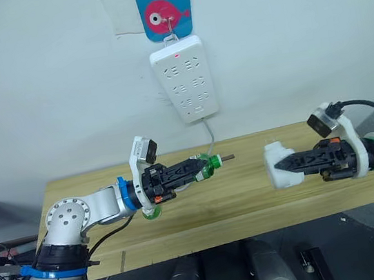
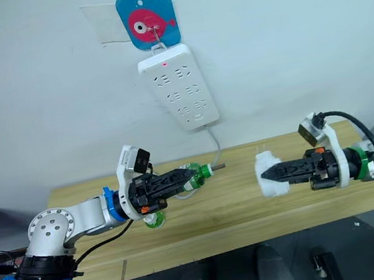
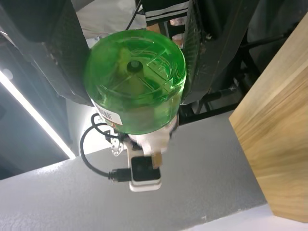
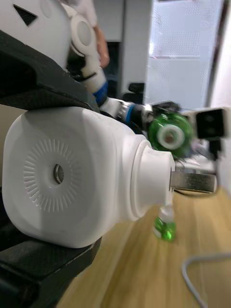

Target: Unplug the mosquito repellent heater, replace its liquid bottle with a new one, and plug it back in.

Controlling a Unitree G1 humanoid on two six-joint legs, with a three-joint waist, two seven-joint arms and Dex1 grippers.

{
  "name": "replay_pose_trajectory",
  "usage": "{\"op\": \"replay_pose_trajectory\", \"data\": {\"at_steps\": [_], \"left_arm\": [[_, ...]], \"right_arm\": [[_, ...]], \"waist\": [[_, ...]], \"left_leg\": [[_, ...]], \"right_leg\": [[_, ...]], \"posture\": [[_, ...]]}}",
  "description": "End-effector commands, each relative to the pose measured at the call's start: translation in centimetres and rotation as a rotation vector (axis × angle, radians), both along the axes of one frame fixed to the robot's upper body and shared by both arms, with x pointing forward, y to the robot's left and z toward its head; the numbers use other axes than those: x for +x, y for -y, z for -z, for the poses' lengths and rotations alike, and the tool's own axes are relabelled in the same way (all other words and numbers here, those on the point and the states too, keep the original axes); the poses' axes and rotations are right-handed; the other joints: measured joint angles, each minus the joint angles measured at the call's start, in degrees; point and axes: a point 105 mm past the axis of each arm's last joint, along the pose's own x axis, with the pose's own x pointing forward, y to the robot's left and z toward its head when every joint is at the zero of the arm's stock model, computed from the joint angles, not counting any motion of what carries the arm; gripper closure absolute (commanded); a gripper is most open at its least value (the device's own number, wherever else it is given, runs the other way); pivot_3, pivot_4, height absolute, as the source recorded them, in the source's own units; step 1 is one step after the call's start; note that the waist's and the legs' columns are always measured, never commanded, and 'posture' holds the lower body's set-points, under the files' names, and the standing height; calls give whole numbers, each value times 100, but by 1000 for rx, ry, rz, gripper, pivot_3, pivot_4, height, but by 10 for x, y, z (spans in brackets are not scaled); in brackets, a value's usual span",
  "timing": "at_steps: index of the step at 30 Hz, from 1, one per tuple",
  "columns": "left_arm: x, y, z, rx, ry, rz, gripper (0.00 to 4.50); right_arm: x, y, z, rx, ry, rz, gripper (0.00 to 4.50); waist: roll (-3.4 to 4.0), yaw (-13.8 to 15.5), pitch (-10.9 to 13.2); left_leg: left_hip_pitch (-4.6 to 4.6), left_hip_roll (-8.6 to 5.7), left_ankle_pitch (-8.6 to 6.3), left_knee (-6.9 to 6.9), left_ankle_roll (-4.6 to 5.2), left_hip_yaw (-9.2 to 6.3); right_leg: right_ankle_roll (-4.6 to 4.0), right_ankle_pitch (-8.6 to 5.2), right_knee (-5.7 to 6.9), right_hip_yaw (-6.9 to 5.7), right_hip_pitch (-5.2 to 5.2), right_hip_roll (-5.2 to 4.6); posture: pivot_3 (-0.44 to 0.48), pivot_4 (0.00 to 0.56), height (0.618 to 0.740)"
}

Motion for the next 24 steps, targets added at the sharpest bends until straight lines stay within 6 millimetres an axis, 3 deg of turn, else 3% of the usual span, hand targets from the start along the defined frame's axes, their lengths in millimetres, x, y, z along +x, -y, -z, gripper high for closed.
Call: {"op": "replay_pose_trajectory", "data": {"at_steps": [1,3,5,7,12,16,24], "left_arm": [[-10,0,-5,-6,34,12,2225],[-13,2,-2,-6,38,4,2225],[-15,5,-2,-4,50,7,2225],[-19,7,-2,-3,58,14,2225],[-26,11,-2,0,68,27,2225],[-31,13,-2,0,73,30,2225],[-38,12,0,4,65,23,2225]], "right_arm": [[28,27,18,-194,51,187,1482],[43,55,59,-493,62,294,1482],[51,80,84,-707,76,345,1482],[58,99,100,-875,107,358,1482],[68,125,121,-1120,225,239,1482],[76,143,132,-1195,220,228,1482],[84,155,143,-1199,170,232,1482]], "waist": [[0,3,0],[0,24,0],[1,60,1],[5,103,4],[14,106,11],[10,130,21],[-6,163,111]], "left_leg": [[1,0,0,0,0,1],[4,-1,0,-2,0,6],[5,-1,0,-2,-1,6],[6,-4,1,-2,-1,12],[9,-1,1,-2,-2,26],[11,0,1,-4,-1,25],[13,0,0,-2,-1,26]], "right_leg": [[0,0,0,0,0,0],[0,0,0,2,-1,0],[0,0,1,1,-2,0],[1,0,3,4,-5,1],[1,0,4,16,-8,-2],[0,0,2,16,-5,-2],[-2,1,3,18,-3,-6]], "posture": [[-110,302,740],[-100,305,740],[-95,306,740],[-86,305,740],[-63,313,740],[-45,325,740],[-17,343,740]]}}
